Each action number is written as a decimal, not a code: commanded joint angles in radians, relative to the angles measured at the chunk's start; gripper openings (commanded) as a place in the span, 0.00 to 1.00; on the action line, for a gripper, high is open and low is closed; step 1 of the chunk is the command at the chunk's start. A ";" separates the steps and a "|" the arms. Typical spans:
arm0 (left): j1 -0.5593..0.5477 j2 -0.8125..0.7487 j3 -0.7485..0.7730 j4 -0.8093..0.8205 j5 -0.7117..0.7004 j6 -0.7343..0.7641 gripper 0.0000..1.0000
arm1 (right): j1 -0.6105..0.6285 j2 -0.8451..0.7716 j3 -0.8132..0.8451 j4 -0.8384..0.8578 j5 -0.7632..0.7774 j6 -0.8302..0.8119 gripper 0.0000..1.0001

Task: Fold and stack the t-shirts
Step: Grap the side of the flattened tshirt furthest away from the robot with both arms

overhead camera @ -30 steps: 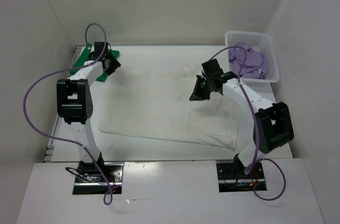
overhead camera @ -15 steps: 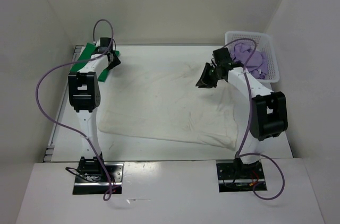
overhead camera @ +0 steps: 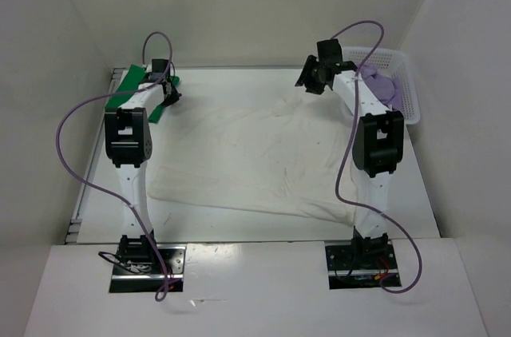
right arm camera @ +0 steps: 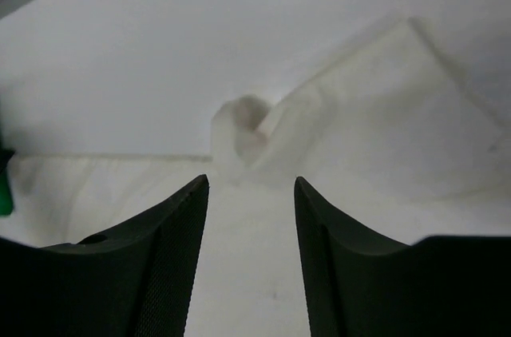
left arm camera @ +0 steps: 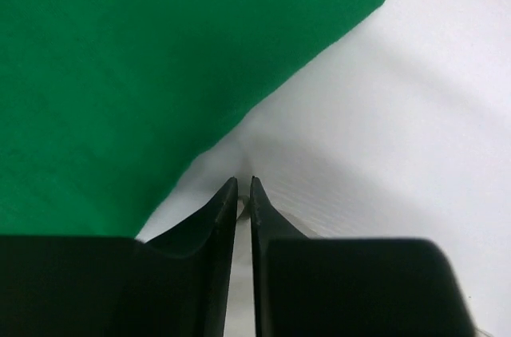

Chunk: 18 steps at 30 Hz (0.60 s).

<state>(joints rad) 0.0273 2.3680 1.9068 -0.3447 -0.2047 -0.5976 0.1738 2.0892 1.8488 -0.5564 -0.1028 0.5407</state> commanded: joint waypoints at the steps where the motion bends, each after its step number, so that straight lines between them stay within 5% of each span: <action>1: -0.004 -0.029 -0.045 0.024 0.037 0.013 0.17 | -0.011 0.138 0.208 -0.010 0.184 -0.025 0.54; 5: -0.004 -0.049 -0.064 0.033 0.056 0.004 0.11 | -0.011 0.398 0.574 -0.172 0.219 -0.050 0.56; 7: -0.004 -0.058 -0.090 0.033 0.065 -0.005 0.07 | 0.013 0.585 0.943 -0.327 0.245 -0.086 0.58; 11: -0.004 -0.067 -0.112 0.042 0.076 -0.005 0.03 | 0.027 0.591 0.799 -0.293 0.328 -0.105 0.59; 18: -0.004 -0.087 -0.140 0.064 0.097 -0.024 0.01 | 0.064 0.595 0.791 -0.338 0.526 -0.130 0.69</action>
<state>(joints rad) 0.0277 2.3138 1.7927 -0.2535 -0.1406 -0.6094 0.2165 2.7083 2.6431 -0.8688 0.2863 0.4362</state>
